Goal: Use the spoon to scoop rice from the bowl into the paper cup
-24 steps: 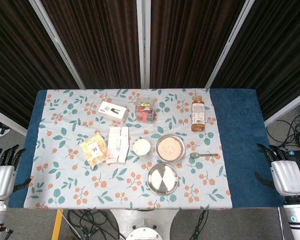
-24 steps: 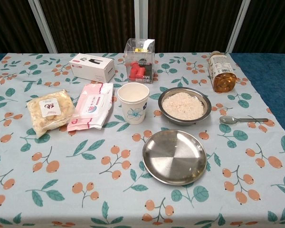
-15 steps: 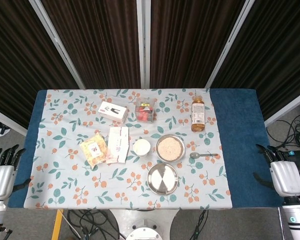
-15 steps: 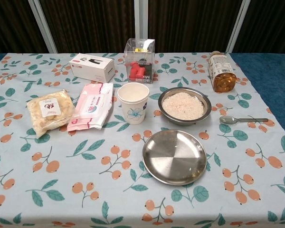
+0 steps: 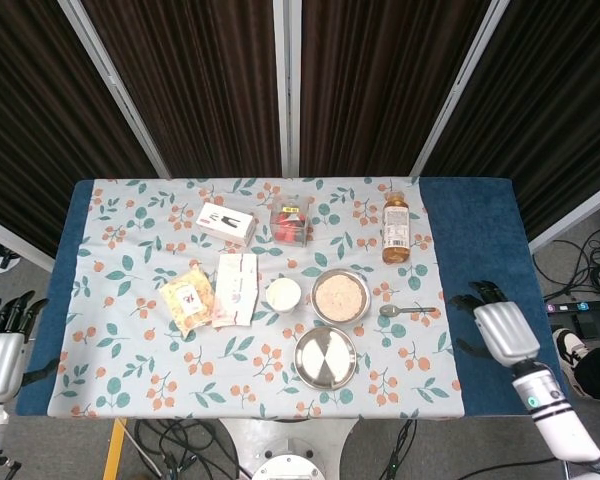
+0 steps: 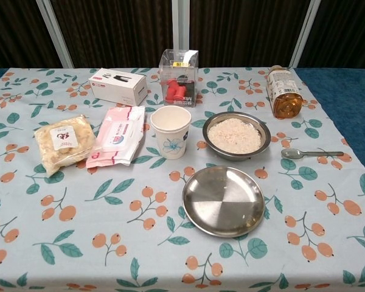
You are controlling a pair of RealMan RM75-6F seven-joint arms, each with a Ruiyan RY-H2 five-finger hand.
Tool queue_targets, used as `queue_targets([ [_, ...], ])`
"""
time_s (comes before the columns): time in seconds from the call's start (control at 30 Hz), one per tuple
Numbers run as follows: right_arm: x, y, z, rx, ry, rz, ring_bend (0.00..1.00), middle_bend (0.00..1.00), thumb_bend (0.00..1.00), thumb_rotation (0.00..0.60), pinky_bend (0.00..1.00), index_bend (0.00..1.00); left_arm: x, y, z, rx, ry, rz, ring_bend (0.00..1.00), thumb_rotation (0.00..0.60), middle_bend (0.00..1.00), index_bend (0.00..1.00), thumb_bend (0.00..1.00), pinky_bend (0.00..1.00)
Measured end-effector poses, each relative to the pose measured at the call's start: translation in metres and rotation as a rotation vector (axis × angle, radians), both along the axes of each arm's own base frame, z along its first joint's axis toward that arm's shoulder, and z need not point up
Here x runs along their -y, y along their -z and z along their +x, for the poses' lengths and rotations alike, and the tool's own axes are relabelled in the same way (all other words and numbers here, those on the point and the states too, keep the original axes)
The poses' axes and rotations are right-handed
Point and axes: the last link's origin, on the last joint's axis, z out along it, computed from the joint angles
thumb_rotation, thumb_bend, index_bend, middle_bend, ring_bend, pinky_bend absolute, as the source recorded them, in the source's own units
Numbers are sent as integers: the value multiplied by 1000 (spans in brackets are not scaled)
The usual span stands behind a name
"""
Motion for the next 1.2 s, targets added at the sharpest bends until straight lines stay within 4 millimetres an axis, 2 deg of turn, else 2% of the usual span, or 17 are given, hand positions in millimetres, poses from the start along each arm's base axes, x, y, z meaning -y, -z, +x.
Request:
queue_targets([
  [0.27, 46, 53, 3, -93, -13, 57, 139, 450, 123, 600, 109, 381, -1, 1, -4, 9, -5, -2, 134, 600, 185, 206, 64, 53],
  [0.6, 74, 96, 1, -117, 10, 86, 161, 477, 138, 600, 109, 465, -2, 5, -7, 20, -21, -16, 134, 600, 185, 206, 65, 54],
  [0.77, 81, 108, 0, -125, 9, 95, 162, 484, 150, 600, 109, 494, -4, 5, -7, 21, -21, -17, 134, 600, 185, 206, 65, 54],
  [1.0, 83, 114, -1, -141, 3, 107, 171, 496, 157, 600, 109, 523, -3, 7, -7, 24, -27, -23, 134, 600, 185, 206, 65, 54],
  [1.2, 83, 115, -4, -156, 6, 117, 191, 516, 229, 600, 109, 526, -4, 7, -8, 26, -30, -25, 134, 600, 185, 206, 65, 54],
])
